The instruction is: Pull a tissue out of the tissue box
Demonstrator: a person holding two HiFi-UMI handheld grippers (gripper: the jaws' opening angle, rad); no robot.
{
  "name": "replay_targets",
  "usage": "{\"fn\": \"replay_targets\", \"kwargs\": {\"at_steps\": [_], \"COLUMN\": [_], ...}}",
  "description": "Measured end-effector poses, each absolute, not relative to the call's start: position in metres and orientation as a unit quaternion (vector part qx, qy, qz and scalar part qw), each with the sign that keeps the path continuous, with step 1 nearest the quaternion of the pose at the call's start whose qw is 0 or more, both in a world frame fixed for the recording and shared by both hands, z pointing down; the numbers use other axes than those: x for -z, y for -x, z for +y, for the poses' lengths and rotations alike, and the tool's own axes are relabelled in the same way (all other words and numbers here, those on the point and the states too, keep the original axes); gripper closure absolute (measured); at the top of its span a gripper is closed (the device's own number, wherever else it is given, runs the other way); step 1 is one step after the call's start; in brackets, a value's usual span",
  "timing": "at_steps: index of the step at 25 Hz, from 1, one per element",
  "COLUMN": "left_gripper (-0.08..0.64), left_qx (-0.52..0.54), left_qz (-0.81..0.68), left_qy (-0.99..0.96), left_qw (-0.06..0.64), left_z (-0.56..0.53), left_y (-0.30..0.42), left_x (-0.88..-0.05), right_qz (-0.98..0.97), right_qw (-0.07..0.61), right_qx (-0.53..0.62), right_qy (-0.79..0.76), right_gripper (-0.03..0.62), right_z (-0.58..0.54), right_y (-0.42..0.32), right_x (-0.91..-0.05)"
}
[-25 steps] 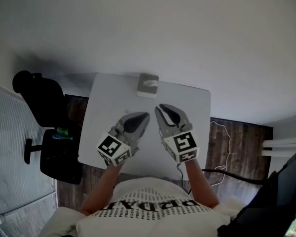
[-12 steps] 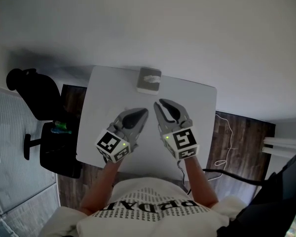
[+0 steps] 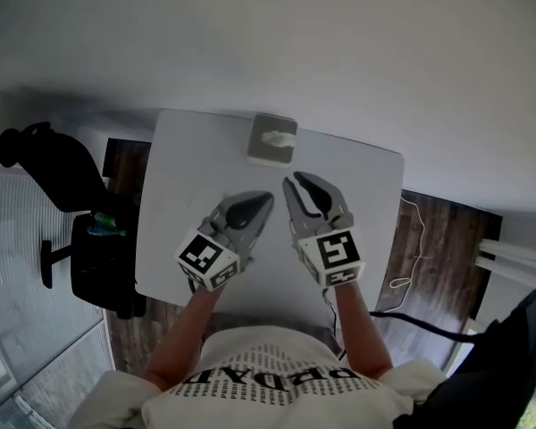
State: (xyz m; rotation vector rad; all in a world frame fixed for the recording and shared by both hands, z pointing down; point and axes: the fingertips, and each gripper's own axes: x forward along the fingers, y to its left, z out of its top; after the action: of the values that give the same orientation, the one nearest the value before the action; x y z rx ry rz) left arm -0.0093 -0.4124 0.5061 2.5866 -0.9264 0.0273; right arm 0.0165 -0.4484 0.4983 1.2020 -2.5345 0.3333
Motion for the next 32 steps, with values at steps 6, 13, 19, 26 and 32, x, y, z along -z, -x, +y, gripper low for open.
{"fn": "replay_targets", "kwargs": {"at_steps": [6,13,19,26,32], "left_gripper": [0.569,0.569,0.569,0.569,0.569], "left_qx": [-0.015,-0.022,-0.025,-0.022,-0.025], "left_qz": [-0.323,-0.324,-0.325,-0.337,-0.342], "left_qy": [-0.921,-0.918,-0.916,-0.906,-0.901], "left_qw": [0.216,0.229,0.234,0.255,0.265], "left_z": [-0.433,-0.453,-0.468,-0.480,-0.490], "left_y": [0.008,0.006,0.009,0.014,0.017], "left_x": [-0.536,-0.566,-0.586,-0.610,-0.626], "right_qz": [-0.878,-0.874,-0.873,-0.867,-0.866], "right_qw": [0.171,0.181,0.187,0.208,0.219], "right_qx": [-0.137,-0.157,-0.160,-0.159,-0.158], "right_qy": [-0.426,-0.422,-0.421,-0.424,-0.421], "right_gripper": [0.517,0.514,0.509,0.506,0.500], "right_z": [-0.474,-0.493,-0.507,-0.518,-0.526], "right_y": [-0.018,-0.014,-0.011,-0.015,-0.014], "right_x": [-0.526,-0.559,-0.578,-0.604,-0.620]}}
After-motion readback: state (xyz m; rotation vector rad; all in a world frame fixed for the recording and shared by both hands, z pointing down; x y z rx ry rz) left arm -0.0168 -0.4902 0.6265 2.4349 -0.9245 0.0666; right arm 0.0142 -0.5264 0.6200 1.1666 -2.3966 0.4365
